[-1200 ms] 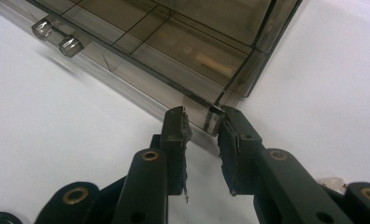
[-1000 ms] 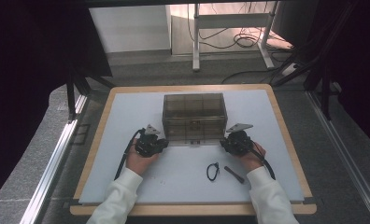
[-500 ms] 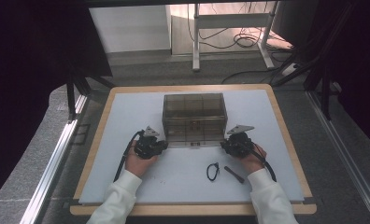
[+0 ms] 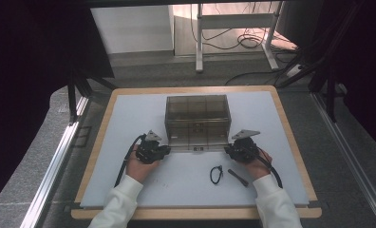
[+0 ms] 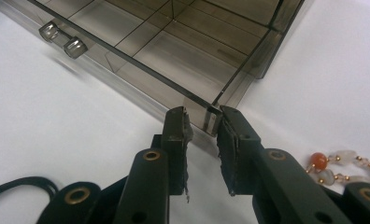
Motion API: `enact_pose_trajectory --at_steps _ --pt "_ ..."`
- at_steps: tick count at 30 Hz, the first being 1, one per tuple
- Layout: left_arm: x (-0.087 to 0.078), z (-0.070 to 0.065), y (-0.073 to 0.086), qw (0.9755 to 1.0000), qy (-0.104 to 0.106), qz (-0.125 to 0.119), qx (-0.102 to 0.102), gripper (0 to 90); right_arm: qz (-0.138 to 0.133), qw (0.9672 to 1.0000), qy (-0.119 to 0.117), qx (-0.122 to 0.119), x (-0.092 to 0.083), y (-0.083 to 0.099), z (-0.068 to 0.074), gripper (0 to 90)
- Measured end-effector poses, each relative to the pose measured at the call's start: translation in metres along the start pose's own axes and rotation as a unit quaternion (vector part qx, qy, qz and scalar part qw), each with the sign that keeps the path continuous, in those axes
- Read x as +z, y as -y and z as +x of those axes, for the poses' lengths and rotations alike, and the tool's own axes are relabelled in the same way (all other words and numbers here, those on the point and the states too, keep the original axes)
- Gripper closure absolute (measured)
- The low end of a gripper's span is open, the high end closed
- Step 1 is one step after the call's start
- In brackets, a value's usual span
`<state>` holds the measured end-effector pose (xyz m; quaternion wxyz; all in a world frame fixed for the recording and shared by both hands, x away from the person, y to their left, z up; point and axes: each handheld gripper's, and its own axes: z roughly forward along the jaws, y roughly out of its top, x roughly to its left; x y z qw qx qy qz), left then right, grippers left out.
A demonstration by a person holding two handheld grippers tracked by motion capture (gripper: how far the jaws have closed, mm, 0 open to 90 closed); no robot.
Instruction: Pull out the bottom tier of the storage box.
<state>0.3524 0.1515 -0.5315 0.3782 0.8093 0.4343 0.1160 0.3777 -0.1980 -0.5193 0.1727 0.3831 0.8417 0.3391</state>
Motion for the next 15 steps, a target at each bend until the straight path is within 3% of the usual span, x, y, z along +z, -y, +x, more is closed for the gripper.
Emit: enact_pose_trajectory --at_steps 15 --pt "-0.0042 -0.0058 0.0064 1.0000 0.008 0.002 0.004 77.9 -0.003 1.0000 -0.001 -0.002 -0.0070 0.0068 0.0053 73.5"
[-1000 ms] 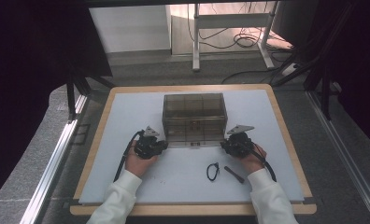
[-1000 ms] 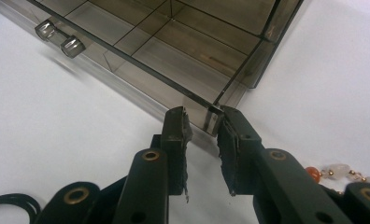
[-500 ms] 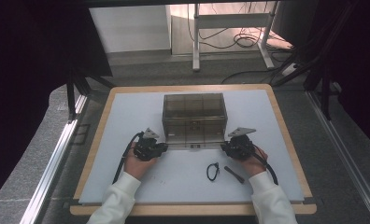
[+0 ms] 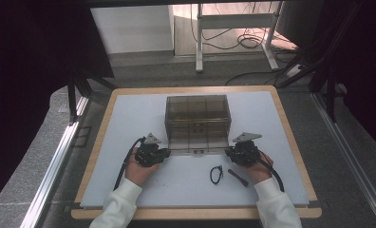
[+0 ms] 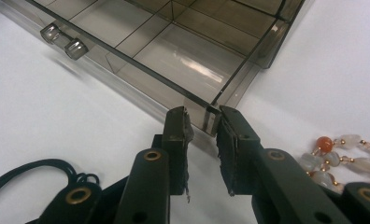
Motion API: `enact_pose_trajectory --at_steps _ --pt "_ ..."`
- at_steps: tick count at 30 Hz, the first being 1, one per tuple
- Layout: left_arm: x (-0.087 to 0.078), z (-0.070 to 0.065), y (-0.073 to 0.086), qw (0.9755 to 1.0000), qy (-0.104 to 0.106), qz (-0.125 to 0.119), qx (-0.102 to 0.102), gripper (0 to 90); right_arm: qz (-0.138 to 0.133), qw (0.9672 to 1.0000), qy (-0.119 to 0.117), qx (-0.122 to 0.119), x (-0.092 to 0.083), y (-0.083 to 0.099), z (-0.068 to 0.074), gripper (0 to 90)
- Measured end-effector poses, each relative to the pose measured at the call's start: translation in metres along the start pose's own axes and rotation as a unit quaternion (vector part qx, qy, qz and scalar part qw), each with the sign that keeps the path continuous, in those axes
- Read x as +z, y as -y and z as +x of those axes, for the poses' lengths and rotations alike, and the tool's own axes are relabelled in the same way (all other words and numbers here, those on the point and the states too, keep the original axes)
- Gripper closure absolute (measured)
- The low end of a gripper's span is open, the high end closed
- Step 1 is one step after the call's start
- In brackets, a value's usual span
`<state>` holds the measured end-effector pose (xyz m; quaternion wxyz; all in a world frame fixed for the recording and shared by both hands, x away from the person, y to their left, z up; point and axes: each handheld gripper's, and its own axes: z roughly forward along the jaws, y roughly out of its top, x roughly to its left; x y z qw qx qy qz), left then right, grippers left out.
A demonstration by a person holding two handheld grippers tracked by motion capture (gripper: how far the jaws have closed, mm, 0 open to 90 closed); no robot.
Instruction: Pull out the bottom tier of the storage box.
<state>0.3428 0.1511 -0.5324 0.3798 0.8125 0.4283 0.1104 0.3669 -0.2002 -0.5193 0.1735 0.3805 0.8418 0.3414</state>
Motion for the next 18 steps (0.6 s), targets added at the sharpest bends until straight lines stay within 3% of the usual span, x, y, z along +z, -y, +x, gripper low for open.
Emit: enact_pose_trajectory --at_steps 18 --pt "0.0021 0.0011 0.0019 1.0000 0.001 0.002 -0.003 77.4 -0.001 1.0000 -0.006 0.003 0.0027 0.0035 0.0003 71.2"
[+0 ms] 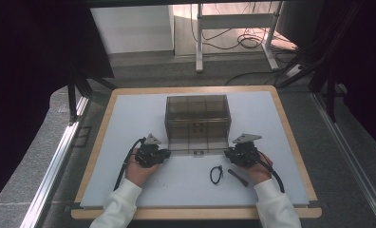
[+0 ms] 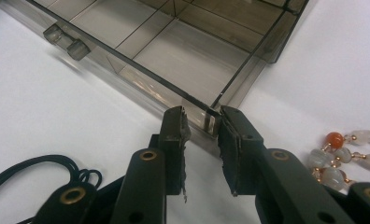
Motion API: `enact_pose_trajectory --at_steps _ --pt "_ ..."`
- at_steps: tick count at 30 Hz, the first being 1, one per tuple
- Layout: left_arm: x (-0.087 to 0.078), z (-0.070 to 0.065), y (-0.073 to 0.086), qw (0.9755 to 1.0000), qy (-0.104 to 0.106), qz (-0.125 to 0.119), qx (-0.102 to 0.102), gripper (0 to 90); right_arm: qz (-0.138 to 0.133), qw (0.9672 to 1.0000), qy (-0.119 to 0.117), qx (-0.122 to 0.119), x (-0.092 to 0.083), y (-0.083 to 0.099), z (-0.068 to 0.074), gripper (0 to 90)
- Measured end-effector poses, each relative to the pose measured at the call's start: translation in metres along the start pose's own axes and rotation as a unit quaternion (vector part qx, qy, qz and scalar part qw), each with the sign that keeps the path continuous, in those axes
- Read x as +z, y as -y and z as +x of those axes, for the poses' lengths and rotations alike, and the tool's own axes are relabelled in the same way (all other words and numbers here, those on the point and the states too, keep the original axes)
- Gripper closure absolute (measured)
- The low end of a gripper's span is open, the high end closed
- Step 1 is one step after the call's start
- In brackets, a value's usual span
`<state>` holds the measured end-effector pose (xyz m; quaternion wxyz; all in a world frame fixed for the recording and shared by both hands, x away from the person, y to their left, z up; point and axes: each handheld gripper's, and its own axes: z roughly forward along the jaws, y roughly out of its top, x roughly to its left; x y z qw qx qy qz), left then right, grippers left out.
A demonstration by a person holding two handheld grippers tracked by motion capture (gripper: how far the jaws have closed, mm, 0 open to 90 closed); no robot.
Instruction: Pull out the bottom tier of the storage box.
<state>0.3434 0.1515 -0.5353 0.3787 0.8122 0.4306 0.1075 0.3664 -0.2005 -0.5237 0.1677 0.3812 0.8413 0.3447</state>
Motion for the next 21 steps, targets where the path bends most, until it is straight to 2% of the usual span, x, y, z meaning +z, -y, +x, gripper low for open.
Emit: enact_pose_trajectory --at_steps 8,10,11,12,13,14,21 --pt "0.000 0.000 0.000 1.0000 0.003 -0.002 -0.002 75.2 -0.002 1.0000 -0.001 0.002 0.001 0.000 0.000 68.5" --pt "-0.002 0.000 0.000 1.0000 0.001 -0.006 -0.001 68.0 -0.004 1.0000 0.005 0.002 0.001 0.000 -0.001 61.5" --pt "-0.002 0.000 0.000 1.0000 0.001 -0.006 -0.001 63.9 -0.004 1.0000 0.005 0.002 0.001 0.000 -0.001 61.5" --pt "-0.003 0.000 0.000 1.0000 -0.001 -0.004 0.000 63.9 -0.006 0.9999 0.009 0.005 0.000 0.000 -0.001 59.7" --pt "-0.005 -0.001 0.000 1.0000 -0.004 -0.007 0.001 60.9 -0.008 0.9999 0.006 0.011 -0.001 0.000 -0.002 58.1" --pt "-0.010 -0.001 0.000 0.9998 -0.010 -0.017 0.000 52.8 -0.014 0.9997 0.002 0.018 -0.004 0.000 -0.003 52.6" --pt "-0.022 -0.001 0.000 0.9993 -0.023 -0.028 0.005 36.3 -0.029 0.9986 -0.014 0.041 -0.014 -0.001 -0.007 41.3"
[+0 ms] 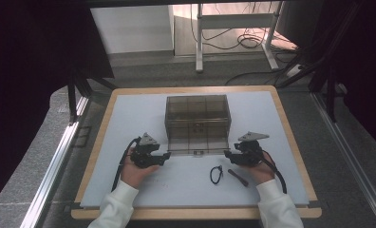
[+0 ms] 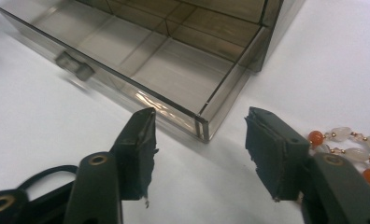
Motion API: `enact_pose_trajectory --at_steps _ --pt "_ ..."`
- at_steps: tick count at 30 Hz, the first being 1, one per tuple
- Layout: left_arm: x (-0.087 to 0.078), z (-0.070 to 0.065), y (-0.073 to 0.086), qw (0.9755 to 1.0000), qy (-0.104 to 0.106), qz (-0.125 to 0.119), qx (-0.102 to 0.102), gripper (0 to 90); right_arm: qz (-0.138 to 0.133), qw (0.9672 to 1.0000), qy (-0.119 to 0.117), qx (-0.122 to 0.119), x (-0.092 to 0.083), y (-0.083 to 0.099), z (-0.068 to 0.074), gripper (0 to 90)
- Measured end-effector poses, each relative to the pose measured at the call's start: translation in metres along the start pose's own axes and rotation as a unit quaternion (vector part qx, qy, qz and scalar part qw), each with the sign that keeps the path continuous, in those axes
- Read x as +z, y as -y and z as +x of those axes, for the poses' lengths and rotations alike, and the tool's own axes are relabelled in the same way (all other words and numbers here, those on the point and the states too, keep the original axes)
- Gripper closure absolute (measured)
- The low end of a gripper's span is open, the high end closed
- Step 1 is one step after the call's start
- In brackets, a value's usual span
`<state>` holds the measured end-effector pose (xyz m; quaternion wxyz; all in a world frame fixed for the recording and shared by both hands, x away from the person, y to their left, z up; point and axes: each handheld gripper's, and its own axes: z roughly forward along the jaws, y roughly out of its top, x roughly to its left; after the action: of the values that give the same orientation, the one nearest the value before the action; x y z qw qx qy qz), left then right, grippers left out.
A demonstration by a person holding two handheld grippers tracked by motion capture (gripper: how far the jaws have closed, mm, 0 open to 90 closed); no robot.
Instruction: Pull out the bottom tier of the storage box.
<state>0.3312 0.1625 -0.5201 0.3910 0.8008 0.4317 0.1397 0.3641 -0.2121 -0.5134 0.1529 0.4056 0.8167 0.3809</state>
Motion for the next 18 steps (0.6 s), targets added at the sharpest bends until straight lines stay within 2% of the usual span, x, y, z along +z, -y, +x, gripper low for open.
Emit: enact_pose_trajectory --at_steps 5,11,18 --pt "-0.008 0.000 0.003 1.0000 0.002 -0.007 -0.002 31.2 -0.004 1.0000 -0.005 -0.002 -0.006 0.000 0.000 36.8" --pt "-0.030 0.004 0.011 0.9998 -0.006 -0.017 0.004 27.2 0.004 0.9999 -0.009 -0.008 -0.009 0.003 0.003 33.2" --pt "-0.050 0.008 0.013 0.9996 -0.008 -0.027 0.005 25.4 0.006 0.9997 -0.013 -0.018 -0.016 0.007 0.008 31.6"
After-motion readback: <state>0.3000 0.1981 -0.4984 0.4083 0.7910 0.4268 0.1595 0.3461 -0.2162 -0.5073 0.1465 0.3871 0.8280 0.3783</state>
